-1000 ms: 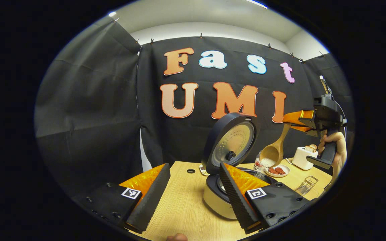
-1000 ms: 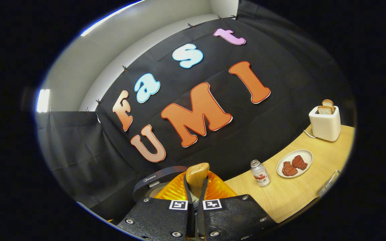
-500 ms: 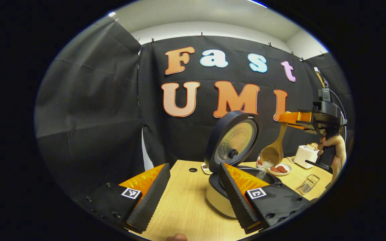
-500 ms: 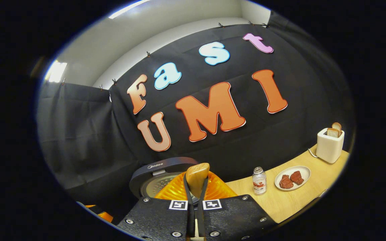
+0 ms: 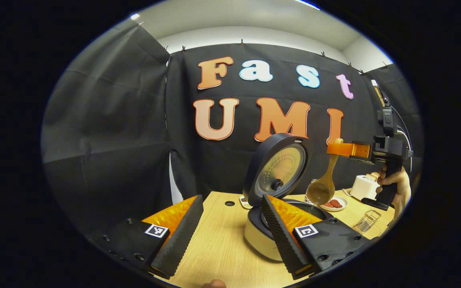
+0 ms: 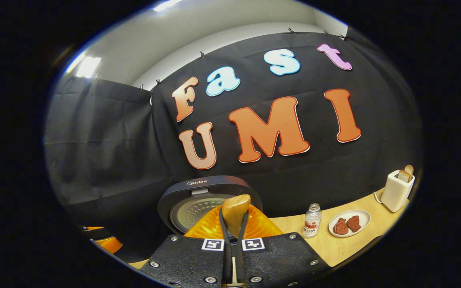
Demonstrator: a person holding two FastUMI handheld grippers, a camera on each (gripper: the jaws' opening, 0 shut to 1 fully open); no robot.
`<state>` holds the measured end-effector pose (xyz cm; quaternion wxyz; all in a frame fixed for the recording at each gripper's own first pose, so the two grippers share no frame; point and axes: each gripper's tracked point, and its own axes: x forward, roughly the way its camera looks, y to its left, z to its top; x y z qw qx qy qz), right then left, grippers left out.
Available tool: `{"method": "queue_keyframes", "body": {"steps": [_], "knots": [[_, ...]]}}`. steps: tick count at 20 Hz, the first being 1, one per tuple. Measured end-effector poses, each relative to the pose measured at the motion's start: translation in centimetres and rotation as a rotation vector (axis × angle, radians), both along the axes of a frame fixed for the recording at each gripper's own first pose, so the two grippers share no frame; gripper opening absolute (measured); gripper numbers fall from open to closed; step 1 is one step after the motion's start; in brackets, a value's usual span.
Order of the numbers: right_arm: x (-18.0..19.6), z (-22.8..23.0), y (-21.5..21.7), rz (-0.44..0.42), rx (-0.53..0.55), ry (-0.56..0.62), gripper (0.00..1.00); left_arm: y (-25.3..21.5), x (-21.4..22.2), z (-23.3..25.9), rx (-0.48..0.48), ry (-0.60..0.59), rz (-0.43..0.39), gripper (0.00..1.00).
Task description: Close the left gripper, press the button to open the rice cooker; take a wooden spoon from the chopstick holder with the right hand, scoop a spoonful of rice and pour it into the rice cooker, then put the wooden spoon back into the chopstick holder.
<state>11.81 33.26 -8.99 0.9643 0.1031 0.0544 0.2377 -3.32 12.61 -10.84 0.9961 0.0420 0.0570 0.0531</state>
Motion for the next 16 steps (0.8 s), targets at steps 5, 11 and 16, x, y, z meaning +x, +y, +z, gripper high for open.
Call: {"method": "queue_keyframes", "body": {"steps": [5, 11, 16], "knots": [[0.1, 2.2, -2.9, -0.014, 0.096, 0.012, 0.02, -0.8, -0.2, 0.2, 0.013, 0.0, 0.004, 0.98], [0.3, 3.9, -10.1, -0.107, 0.121, 0.015, 0.02, -2.1, -0.5, 1.5, 0.008, -0.035, -0.005, 0.98], [-0.2, 4.1, -18.7, -0.242, 0.085, 0.007, 0.02, -3.2, -0.5, 1.9, 0.012, -0.041, -0.012, 0.98]]}}
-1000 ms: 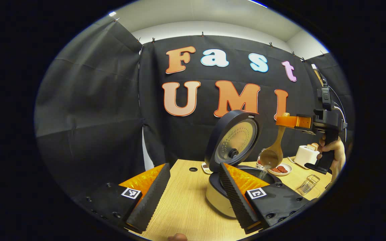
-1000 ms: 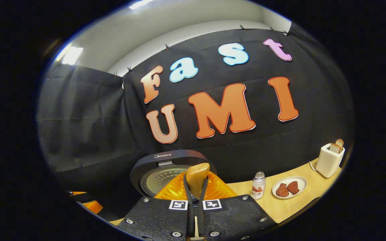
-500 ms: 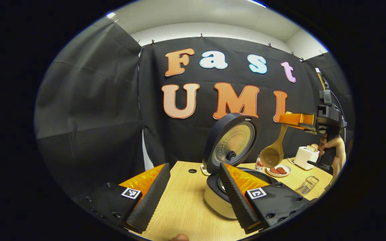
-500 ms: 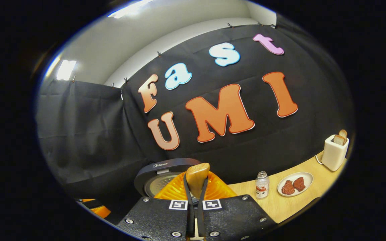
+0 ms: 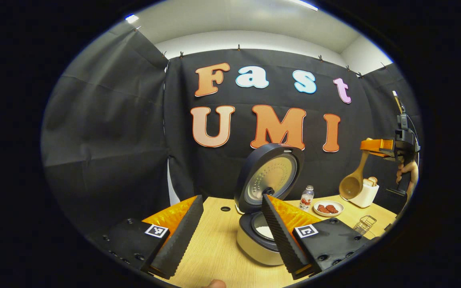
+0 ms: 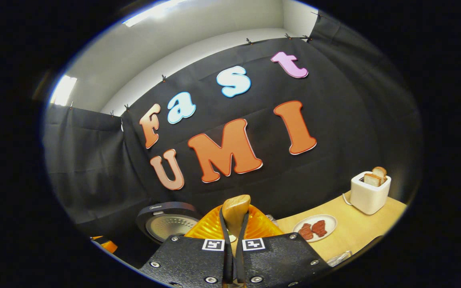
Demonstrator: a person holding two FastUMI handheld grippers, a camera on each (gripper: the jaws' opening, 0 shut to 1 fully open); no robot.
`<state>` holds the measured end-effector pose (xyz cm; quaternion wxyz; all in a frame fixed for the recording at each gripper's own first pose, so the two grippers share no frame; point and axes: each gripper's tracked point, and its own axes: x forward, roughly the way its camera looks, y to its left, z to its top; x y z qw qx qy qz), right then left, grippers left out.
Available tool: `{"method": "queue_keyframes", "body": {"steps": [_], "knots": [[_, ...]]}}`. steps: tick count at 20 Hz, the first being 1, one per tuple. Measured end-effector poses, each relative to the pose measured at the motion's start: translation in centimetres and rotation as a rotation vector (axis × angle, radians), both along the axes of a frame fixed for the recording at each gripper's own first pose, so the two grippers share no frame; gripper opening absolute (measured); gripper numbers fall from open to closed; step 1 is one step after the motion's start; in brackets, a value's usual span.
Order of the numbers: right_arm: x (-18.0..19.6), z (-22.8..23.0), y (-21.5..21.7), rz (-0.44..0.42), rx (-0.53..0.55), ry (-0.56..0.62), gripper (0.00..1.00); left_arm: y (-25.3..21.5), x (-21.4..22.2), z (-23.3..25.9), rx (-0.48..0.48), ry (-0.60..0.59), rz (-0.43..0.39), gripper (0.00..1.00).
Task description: Close the left gripper, press the button to open the rice cooker; take a wooden spoon from the chopstick holder with the right hand, scoop a spoonful of rice and pour it into the rice cooker, then put the wooden spoon back into the chopstick holder.
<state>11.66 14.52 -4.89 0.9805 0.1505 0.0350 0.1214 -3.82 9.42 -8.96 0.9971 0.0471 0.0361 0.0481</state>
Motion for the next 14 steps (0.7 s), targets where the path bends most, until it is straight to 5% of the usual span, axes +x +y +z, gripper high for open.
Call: {"method": "queue_keyframes", "body": {"steps": [7, 14], "knots": [[-2.5, -2.6, -10.4, -0.163, 0.004, 0.024, 0.02, -1.0, 0.1, 0.3, 0.001, -0.01, -0.007, 0.98], [-4.0, -10.8, -16.4, -0.248, 0.057, 0.152, 0.02, -1.4, 0.2, -0.3, -0.007, -0.002, -0.006, 0.98]]}}
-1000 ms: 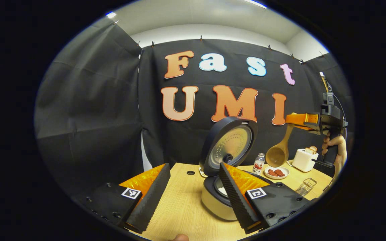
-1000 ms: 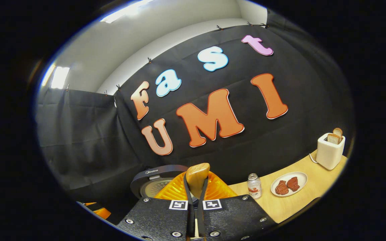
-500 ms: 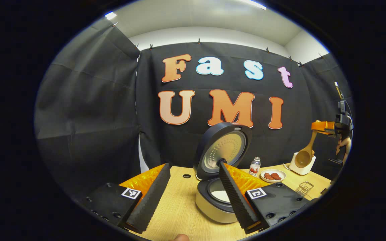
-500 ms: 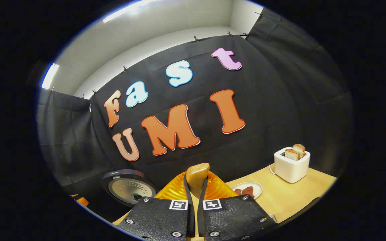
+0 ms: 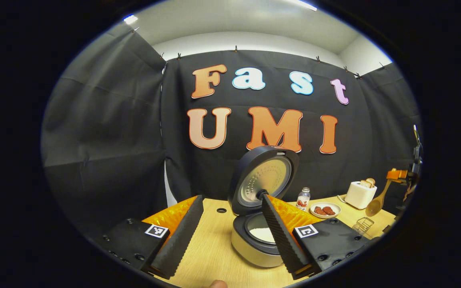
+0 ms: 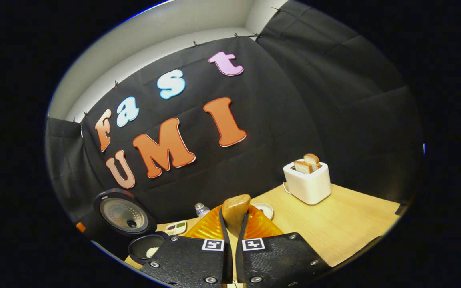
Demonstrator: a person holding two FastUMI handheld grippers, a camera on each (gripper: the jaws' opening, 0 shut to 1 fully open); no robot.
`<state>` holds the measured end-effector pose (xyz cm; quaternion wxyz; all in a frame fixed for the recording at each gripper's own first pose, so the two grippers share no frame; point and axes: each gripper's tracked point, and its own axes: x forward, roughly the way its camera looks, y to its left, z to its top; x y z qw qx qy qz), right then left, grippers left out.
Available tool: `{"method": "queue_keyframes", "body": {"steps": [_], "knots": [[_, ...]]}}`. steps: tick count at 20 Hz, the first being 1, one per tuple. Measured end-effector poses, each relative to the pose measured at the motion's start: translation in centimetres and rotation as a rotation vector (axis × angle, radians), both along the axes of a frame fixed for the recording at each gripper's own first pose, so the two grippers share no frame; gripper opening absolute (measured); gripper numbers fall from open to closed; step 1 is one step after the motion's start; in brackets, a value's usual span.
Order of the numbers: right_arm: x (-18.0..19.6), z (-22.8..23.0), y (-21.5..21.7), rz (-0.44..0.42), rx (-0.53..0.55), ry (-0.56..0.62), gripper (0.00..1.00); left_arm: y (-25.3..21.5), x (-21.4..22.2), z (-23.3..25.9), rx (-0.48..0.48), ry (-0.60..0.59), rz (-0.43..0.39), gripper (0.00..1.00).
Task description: Close the left gripper, press the button to open the rice cooker; take a wooden spoon from the chopstick holder with the right hand, scoop a spoonful of rice and pour it into the rice cooker, then put the wooden spoon back into the chopstick holder.
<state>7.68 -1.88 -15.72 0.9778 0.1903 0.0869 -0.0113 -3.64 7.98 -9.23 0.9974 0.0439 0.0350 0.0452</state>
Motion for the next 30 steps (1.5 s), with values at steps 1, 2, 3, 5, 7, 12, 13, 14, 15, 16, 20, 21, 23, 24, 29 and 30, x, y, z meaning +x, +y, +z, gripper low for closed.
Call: {"method": "queue_keyframes", "body": {"steps": [1, 2, 3, 5, 7, 12, 13, 14, 15, 16, 20, 21, 23, 24, 29, 30], "knots": [[-0.1, -1.3, -0.4, -0.005, 0.007, 0.016, 0.02, 0.0, 0.1, -0.3, -0.003, 0.004, 0.002, 0.98], [-0.2, -2.7, -0.9, -0.013, 0.011, 0.033, 0.02, 0.1, 0.1, -0.6, -0.003, 0.01, 0.008, 0.98], [-0.1, -3.8, -1.1, -0.015, 0.012, 0.046, 0.02, 0.2, 0.1, -0.8, 0.0, 0.013, 0.012, 0.98], [0.2, -5.5, -1.1, -0.016, 0.016, 0.062, 0.02, 0.1, 0.0, -1.1, -0.002, 0.015, 0.017, 0.98], [0.7, -7.5, -1.2, -0.013, 0.034, 0.086, 0.02, 0.2, 0.1, -1.1, -0.026, 0.009, 0.029, 0.98], [1.1, -10.9, -2.1, -0.028, 0.082, 0.14, 0.04, 0.6, 0.6, -1.3, -0.013, 0.013, 0.056, 0.98], [1.0, -10.5, -2.5, -0.032, 0.092, 0.125, 0.06, 0.4, 0.7, -1.3, -0.018, 0.012, 0.057, 0.98], [0.7, -10.4, -2.6, -0.034, 0.085, 0.13, 0.08, 0.3, 0.8, -1.2, -0.026, 0.01, 0.057, 0.98], [0.5, -10.4, -2.8, -0.035, 0.068, 0.13, 0.1, 0.1, 1.1, -1.3, -0.034, 0.012, 0.058, 0.98], [0.3, -10.6, -2.9, -0.032, 0.052, 0.137, 0.11, -0.1, 1.2, -1.4, -0.039, 0.014, 0.058, 0.98], [-0.3, -10.4, -5.6, -0.104, -0.084, 0.141, 0.29, -1.2, 1.7, -0.7, -0.022, -0.004, 0.049, 0.99], [-0.2, -9.9, -6.4, -0.125, -0.125, 0.128, 0.41, -1.2, 1.8, -0.6, -0.006, -0.01, 0.056, 0.98], [-0.4, -8.9, -7.2, -0.146, -0.169, 0.108, 0.68, -2.0, 2.1, -0.7, 0.026, 0.013, 0.051, 0.98], [-0.6, -8.2, -7.6, -0.156, -0.18, 0.098, 0.77, -2.6, 2.3, -0.7, 0.037, 0.024, 0.043, 0.99], [-1.4, -5.8, -7.3, -0.16, -0.192, 0.054, 0.94, -5.5, 5.4, 1.9, 0.014, 0.024, -0.018, 0.97], [-1.5, -5.6, -6.8, -0.144, -0.199, 0.055, 1.0, -5.8, 6.1, 2.8, 0.008, 0.032, -0.007, 0.97]]}}
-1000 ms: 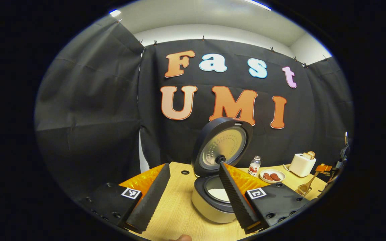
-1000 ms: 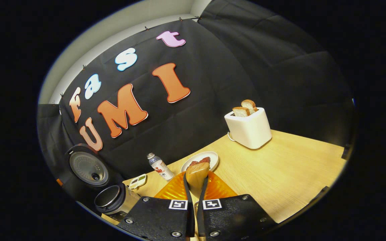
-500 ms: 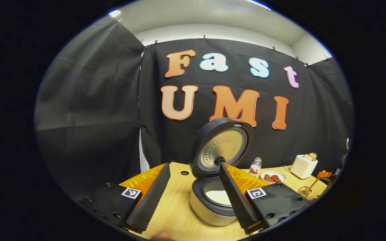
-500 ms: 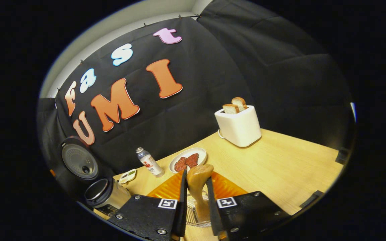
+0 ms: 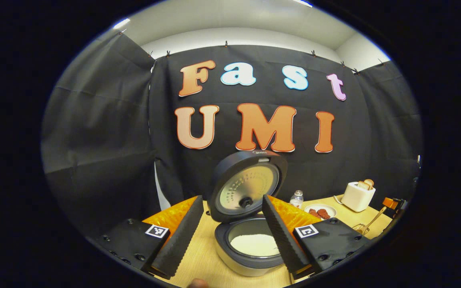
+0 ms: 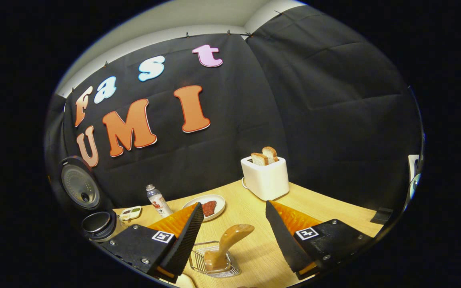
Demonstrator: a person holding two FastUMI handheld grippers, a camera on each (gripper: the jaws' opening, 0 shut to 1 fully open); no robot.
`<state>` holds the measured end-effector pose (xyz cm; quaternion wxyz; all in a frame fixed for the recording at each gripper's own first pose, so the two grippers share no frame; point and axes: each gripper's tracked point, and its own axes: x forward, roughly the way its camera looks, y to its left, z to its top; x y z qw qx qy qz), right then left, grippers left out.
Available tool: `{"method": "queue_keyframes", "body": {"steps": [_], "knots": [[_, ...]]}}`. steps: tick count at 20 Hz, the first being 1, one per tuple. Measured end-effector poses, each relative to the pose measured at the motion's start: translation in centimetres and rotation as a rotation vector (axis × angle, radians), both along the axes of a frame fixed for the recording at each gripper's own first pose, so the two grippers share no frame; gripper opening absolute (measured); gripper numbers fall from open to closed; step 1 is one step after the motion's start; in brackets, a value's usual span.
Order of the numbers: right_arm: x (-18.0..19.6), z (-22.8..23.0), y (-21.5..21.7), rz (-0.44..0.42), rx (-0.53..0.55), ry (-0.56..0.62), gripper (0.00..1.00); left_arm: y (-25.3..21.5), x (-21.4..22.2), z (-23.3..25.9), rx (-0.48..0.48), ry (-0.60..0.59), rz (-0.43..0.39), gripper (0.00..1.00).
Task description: Close the left gripper, press the button to open the rice cooker; take a wooden spoon from the chopstick holder with the right hand, scoop a spoonful of rice and pour it into the rice cooker, then put the wooden spoon back into the chopstick holder.
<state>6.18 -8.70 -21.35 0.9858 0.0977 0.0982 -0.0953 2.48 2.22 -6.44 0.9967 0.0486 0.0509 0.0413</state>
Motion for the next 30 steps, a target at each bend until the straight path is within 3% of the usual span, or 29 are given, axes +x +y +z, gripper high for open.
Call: {"method": "queue_keyframes", "body": {"steps": [1, 6, 9, 15, 18, 21, 23, 27, 30], "knots": [[-0.1, 0.2, 0.3, 0.014, -0.006, 0.002, 0.94, 0.0, 1.4, 0.9, -0.001, -0.01, -0.003, 0.97], [0.0, 1.5, 1.7, 0.065, -0.029, -0.002, 0.94, -2.3, 9.1, 7.4, -0.056, -0.004, -0.036, 0.99], [0.0, 2.2, 2.0, 0.076, -0.041, -0.006, 0.95, -2.5, 13.7, 9.7, 0.041, 0.032, -0.009, 0.98], [0.2, 3.5, 1.5, 0.072, -0.046, -0.02, 0.94, -3.7, 19.9, 5.8, 0.032, 0.194, -0.013, 0.97], [0.0, 3.9, 0.9, 0.064, -0.038, -0.026, 0.94, -4.4, 21.0, 3.9, -0.04, 0.209, -0.034, 0.99], [-0.2, 3.9, 1.0, 0.063, -0.012, -0.033, 0.94, -2.9, 21.2, 2.2, -0.009, 0.26, -0.003, 0.99], [-0.3, 3.8, 1.2, 0.067, -0.009, -0.032, 0.94, -3.4, 20.6, 2.1, -0.051, 0.253, -0.019, 0.98], [-1.0, 3.3, 1.7, 0.082, -0.009, -0.017, 0.95, -5.3, 17.5, 0.2, -0.164, 0.324, -0.085, 1.0], [-1.9, 3.2, 1.9, 0.09, 0.002, -0.012, 0.94, -7.3, 13.9, -1.9, -0.127, 0.389, -0.147, 1.0]]}}
